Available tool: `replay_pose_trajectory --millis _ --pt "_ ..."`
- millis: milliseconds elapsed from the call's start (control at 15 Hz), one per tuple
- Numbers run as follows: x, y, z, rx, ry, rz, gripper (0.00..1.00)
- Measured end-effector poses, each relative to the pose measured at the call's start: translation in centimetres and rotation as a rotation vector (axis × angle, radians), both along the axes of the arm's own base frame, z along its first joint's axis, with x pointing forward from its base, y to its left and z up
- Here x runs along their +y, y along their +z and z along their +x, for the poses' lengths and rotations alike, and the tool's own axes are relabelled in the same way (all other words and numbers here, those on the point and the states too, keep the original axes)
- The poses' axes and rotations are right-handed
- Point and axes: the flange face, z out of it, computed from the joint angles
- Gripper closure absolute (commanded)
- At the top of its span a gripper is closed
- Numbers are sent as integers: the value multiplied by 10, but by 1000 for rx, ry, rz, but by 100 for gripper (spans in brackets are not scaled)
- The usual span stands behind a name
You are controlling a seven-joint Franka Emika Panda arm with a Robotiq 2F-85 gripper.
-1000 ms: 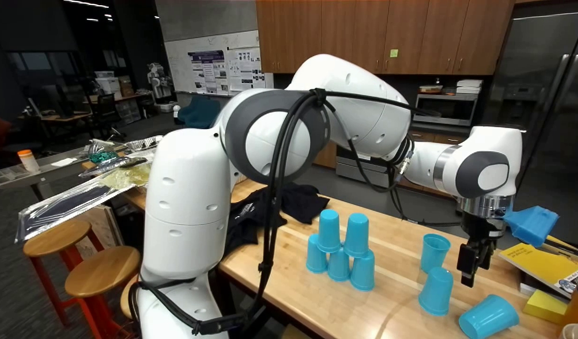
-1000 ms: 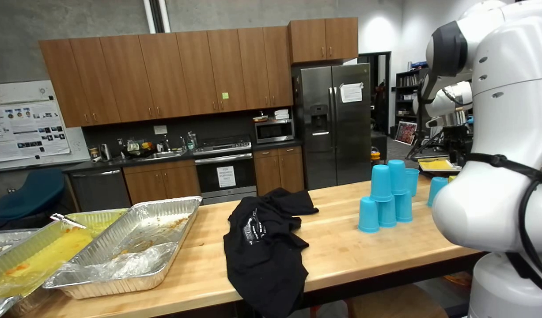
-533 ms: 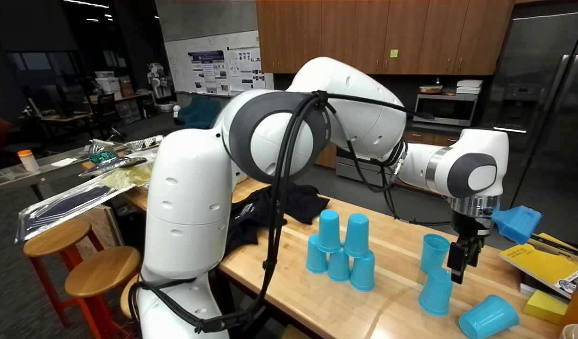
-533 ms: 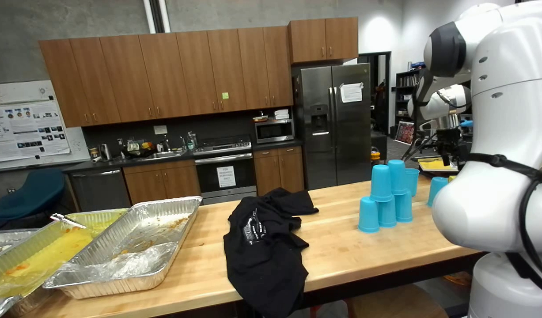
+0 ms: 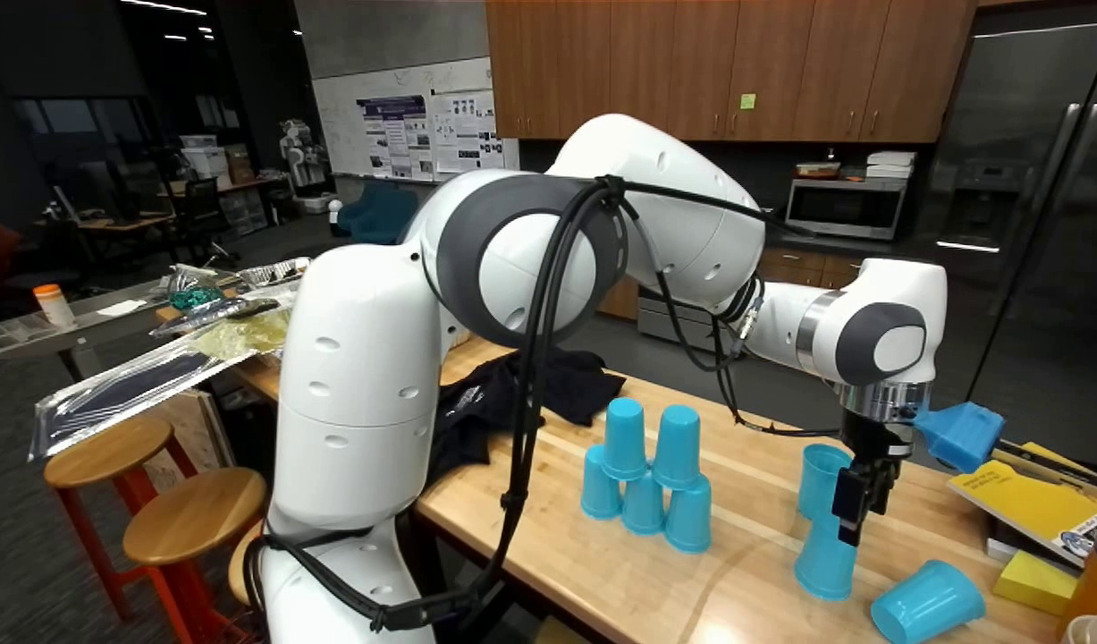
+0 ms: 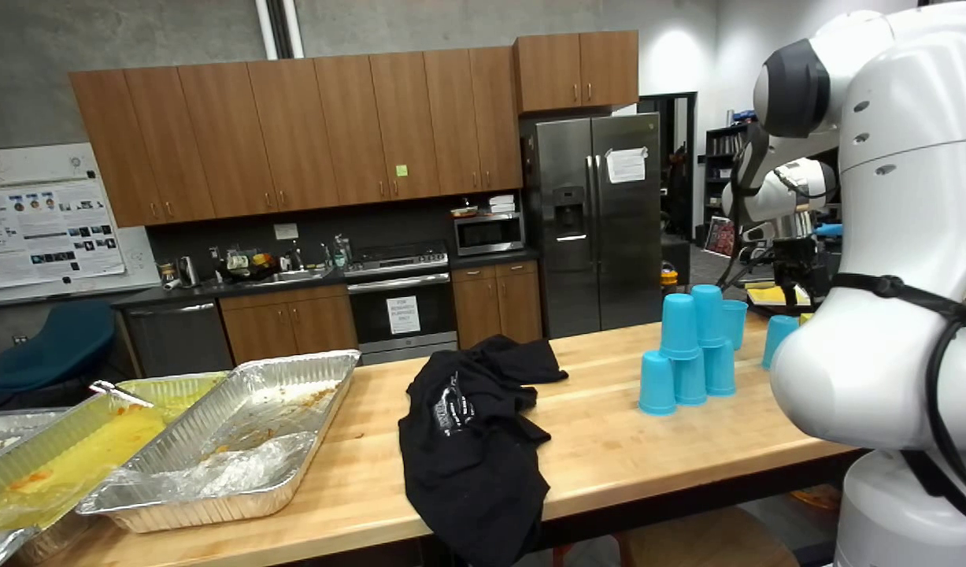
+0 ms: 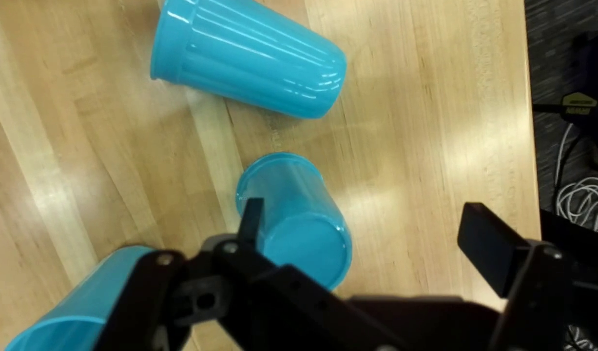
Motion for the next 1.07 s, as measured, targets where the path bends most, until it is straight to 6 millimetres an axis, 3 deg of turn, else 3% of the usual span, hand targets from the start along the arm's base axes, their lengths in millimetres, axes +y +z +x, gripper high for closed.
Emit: replay_pose_trajectory --millis 1067 --pt "7 -19 0 -42 1 -25 0"
